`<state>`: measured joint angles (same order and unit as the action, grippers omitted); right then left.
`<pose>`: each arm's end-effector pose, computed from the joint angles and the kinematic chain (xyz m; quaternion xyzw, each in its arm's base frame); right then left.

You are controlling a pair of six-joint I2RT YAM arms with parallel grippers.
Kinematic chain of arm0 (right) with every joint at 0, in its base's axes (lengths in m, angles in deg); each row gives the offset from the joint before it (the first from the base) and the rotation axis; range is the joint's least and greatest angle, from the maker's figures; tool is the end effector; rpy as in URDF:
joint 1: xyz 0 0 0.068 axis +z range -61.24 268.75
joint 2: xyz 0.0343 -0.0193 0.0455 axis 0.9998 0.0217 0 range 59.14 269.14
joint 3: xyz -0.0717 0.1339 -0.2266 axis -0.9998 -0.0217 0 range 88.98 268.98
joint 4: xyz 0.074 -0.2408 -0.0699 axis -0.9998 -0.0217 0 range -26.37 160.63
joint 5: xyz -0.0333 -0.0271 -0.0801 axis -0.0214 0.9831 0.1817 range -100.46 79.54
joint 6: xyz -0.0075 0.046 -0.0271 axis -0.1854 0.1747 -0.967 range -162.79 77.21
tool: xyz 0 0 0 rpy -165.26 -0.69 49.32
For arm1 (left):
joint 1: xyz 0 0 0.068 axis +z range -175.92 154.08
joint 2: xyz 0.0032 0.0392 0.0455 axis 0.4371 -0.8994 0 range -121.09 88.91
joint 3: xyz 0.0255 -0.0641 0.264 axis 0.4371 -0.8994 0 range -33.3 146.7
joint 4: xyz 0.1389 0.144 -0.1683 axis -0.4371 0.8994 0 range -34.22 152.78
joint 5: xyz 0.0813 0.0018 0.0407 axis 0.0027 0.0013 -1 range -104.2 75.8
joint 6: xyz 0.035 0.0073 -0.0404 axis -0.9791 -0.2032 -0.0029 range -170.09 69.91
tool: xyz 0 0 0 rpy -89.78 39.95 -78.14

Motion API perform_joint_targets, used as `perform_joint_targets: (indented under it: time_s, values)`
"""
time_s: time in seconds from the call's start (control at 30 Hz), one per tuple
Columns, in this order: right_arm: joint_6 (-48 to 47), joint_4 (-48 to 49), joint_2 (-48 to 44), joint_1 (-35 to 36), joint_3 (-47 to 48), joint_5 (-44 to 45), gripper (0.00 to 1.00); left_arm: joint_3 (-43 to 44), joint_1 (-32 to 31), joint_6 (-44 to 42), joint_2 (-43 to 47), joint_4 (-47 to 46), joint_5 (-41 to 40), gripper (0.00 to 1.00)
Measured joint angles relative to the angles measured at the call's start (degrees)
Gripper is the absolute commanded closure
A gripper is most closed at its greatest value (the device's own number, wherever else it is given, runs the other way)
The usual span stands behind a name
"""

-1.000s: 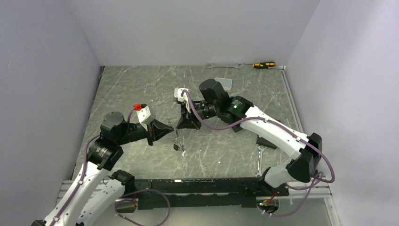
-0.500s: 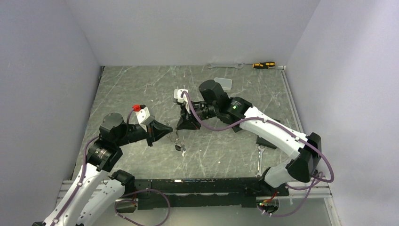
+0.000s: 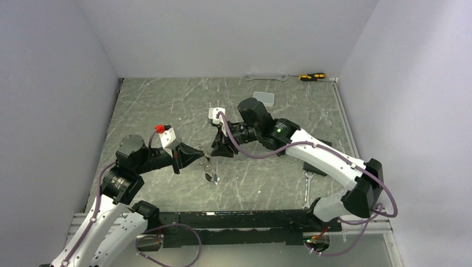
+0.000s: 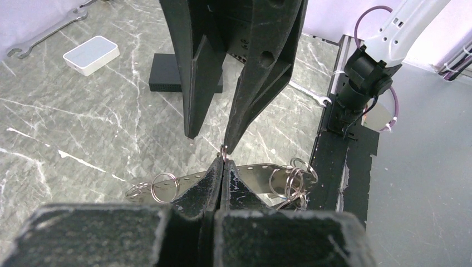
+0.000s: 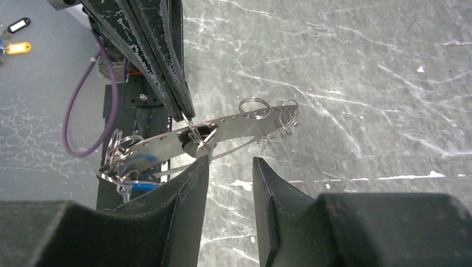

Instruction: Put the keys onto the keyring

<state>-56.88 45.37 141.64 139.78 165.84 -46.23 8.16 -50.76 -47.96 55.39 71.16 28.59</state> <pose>0.1874 0.2646 0.3580 -0.5732 0.6163 0.4021 0.3605 0.1110 -0.0781 0.3395 0.3737 0.6386 -0.4098 0.5334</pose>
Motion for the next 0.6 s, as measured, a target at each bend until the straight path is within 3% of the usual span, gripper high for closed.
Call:
perform_joint_targets:
  time_s: [0.3,0.6]
  values:
    - [0.3,6.1,-6.3,0.0,-5.0,0.2,0.58,-0.2,0.0,0.0,0.7,-0.4,0.9,1.00]
    - [1.1,9.6,-6.5,0.0,-6.6,-3.9,0.57,-2.1,0.0,0.1,3.4,-2.7,2.8,1.00]
